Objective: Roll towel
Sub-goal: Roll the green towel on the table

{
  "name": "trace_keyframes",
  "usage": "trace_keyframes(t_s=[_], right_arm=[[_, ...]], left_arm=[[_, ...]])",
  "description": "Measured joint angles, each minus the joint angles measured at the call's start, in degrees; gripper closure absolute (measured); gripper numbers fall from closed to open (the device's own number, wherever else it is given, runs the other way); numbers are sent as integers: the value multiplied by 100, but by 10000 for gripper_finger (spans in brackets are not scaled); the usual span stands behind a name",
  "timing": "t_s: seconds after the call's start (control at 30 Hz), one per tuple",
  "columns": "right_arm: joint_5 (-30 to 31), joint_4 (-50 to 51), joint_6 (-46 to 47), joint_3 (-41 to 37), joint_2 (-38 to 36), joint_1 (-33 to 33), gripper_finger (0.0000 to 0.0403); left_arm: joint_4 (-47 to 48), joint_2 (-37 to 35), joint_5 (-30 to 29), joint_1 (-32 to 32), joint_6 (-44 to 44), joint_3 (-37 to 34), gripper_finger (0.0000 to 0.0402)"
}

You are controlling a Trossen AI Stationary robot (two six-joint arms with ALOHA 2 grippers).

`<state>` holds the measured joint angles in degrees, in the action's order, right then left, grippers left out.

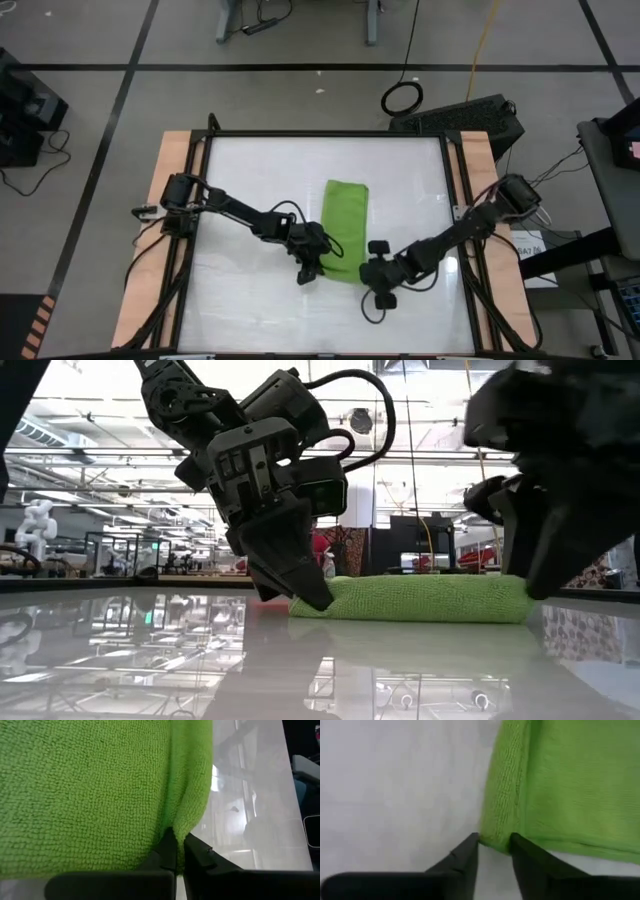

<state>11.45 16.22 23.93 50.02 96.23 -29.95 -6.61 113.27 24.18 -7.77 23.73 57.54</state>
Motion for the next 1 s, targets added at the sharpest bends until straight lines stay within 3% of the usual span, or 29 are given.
trace_keyframes(t_s=[0.17,0.4,0.67,1.0], right_arm=[[947,110,-723,0,0,-472,227],[2660,-131,-1910,0,36,-1342,221],[2732,-794,-2679,0,630,-1471,236],[3043,-835,-2872,7,860,-1364,238]], left_arm=[[4,0,-2,3,103,0,391],[12,0,5,92,143,0,391],[6,2,85,179,146,0,391],[-6,2,118,179,151,-2,391]])
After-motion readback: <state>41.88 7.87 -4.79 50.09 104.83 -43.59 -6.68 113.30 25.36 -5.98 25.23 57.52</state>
